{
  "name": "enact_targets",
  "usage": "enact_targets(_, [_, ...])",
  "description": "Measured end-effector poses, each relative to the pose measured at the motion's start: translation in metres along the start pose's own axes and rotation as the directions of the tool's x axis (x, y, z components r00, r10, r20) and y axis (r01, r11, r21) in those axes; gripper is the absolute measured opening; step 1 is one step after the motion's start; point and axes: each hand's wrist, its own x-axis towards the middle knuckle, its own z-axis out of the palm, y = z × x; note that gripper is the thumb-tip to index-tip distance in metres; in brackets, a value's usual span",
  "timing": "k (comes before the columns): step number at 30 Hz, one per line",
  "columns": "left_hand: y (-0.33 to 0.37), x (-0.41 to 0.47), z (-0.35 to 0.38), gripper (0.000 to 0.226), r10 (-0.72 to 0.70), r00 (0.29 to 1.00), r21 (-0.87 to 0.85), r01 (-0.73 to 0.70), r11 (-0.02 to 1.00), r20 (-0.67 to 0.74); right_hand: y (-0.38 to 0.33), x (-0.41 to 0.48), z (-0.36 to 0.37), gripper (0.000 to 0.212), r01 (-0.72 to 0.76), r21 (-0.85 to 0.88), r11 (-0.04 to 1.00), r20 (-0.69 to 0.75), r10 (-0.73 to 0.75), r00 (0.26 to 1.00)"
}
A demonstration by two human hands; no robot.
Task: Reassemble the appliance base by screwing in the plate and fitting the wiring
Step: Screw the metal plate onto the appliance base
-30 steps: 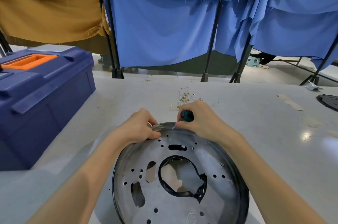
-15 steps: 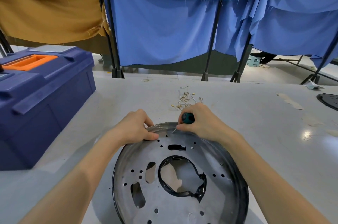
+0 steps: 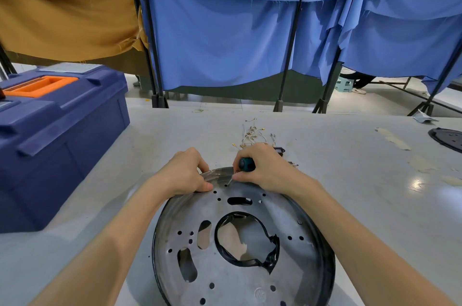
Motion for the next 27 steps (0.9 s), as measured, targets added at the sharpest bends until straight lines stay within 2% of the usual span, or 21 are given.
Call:
enact_targets(16, [0.002,0.000,0.000,0.008,0.003,1.000,0.024,-0.003,1.000,0.004,-0.012,0.011,0.003,0.016,0.063,-0.115,0.991,0.040,-0.059,0.997])
enact_targets(27, [0.002,-0.001,0.000,0.008,-0.002,1.000,0.031,0.002,1.000,0.004,-0.010,0.009,0.002,0.015,0.060,-0.097,0.993,0.046,-0.056,0.997])
